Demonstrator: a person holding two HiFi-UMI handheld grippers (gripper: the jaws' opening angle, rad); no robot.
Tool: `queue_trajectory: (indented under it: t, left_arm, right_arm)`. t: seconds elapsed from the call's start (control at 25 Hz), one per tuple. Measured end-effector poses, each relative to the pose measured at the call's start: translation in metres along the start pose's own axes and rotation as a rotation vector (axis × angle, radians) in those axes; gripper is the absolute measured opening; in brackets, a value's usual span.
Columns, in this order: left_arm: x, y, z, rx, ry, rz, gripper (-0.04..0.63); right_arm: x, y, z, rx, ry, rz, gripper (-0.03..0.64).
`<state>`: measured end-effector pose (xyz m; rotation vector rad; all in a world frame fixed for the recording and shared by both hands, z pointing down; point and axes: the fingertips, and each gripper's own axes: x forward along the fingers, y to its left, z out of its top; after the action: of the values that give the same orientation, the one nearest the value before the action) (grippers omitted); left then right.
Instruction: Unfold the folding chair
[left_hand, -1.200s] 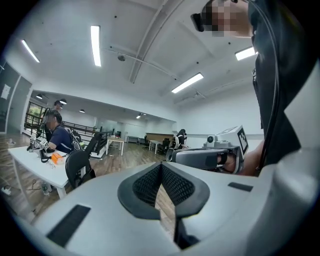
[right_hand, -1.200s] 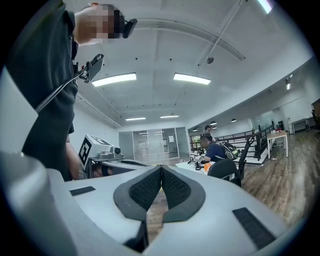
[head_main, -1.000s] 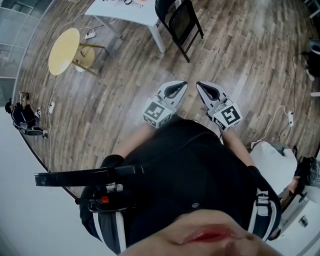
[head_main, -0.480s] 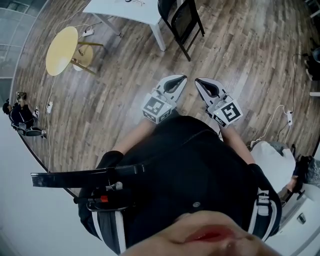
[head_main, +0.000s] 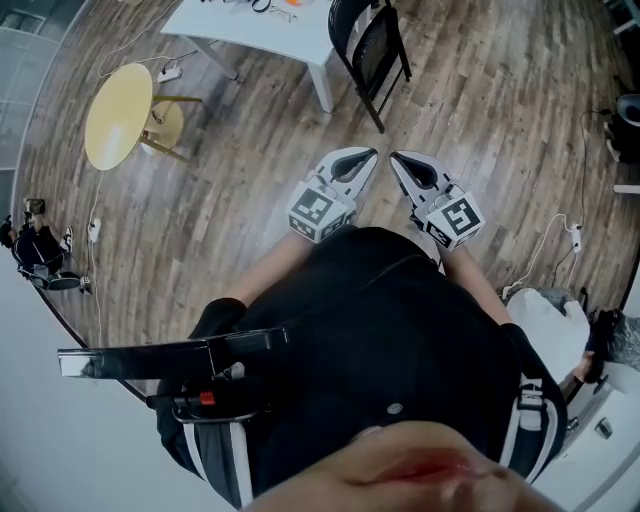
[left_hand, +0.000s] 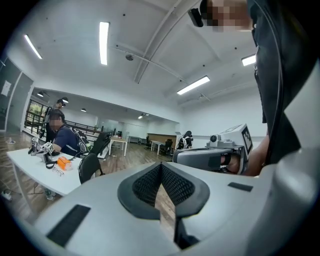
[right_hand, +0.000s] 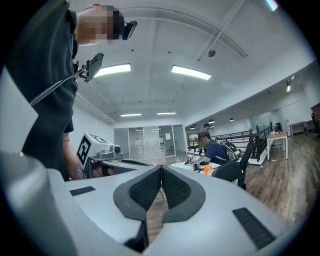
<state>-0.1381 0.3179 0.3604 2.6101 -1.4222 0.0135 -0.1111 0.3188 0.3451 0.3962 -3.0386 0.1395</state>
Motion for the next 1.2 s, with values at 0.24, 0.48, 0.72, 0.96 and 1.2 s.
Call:
queue_trajectory:
  t: [0.24,0.48,0.72,0.96,1.2]
  left_arm:
    - [-0.009,0.059,0.005,0.0,-0.01,0.024,0.005]
    - [-0.014,0.098,0.008,-0.003,-0.003,0.006,0.005]
    - [-0.005,0.123,0.011,-0.008,-0.006,0.023,0.005]
    - [0.022,0.138,0.011,0.0,0.005,0.044,0.005]
    - [0.065,0.15,0.019,0.003,0.019,0.057,0.005]
  right_arm:
    - [0.053,-0.007,0.002,-0.034,0.025,-0.007,0.009]
    - [0.085,-0.019,0.003,-0.022,0.021,-0.049,0.009]
    - [0.098,-0.037,0.002,-0.006,0.024,-0.06,0.009]
    - [0.104,-0.074,0.001,-0.005,0.015,-0.038,0.009]
    - [0.111,-0.123,0.009,-0.002,-0.006,-0.002,0.009]
